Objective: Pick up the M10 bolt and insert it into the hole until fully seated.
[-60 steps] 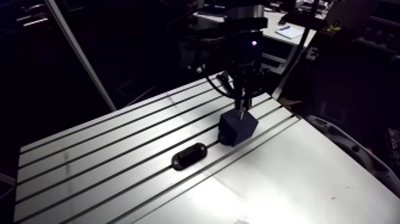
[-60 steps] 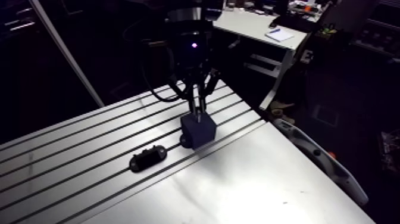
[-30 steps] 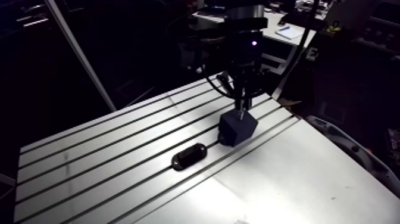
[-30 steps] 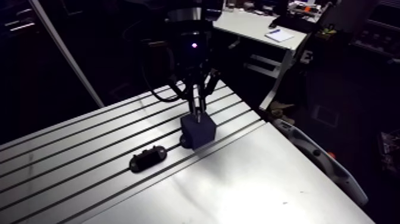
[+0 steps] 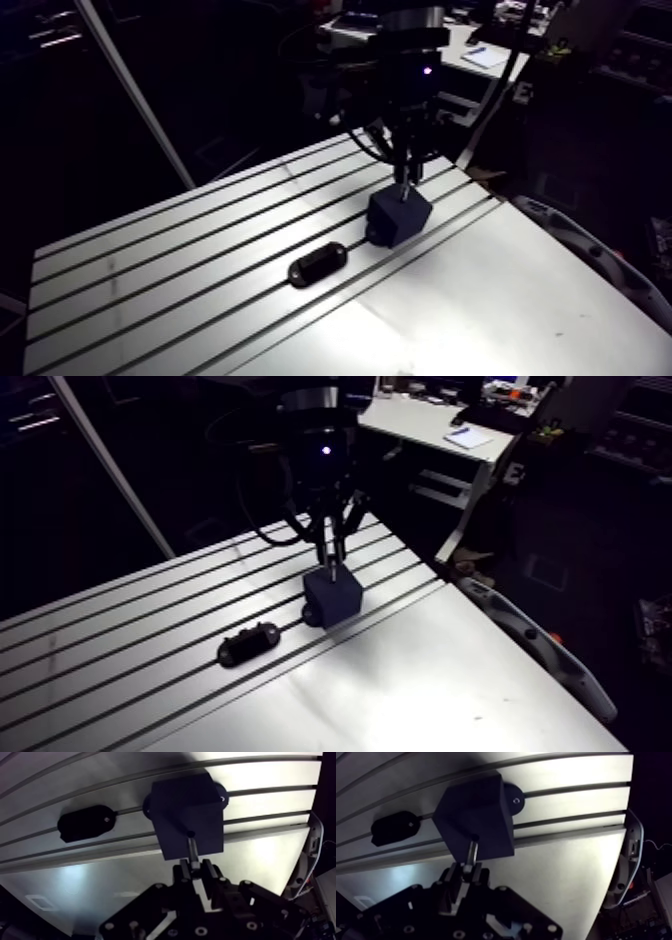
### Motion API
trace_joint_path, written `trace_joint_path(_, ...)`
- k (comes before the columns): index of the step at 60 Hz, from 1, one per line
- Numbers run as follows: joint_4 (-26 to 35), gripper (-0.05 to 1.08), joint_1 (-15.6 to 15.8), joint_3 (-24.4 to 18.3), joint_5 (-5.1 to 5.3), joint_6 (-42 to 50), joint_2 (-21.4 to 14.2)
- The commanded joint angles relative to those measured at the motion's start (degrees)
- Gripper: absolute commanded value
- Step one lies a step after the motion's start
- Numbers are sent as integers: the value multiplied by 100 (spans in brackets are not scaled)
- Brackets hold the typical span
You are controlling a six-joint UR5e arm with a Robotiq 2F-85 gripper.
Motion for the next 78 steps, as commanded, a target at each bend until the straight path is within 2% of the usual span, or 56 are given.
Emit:
trace_joint_path(1,-14,108,0,11,-12,-2,-2)
trace_joint_path(78,-58,108,7,38,-22,8,7)
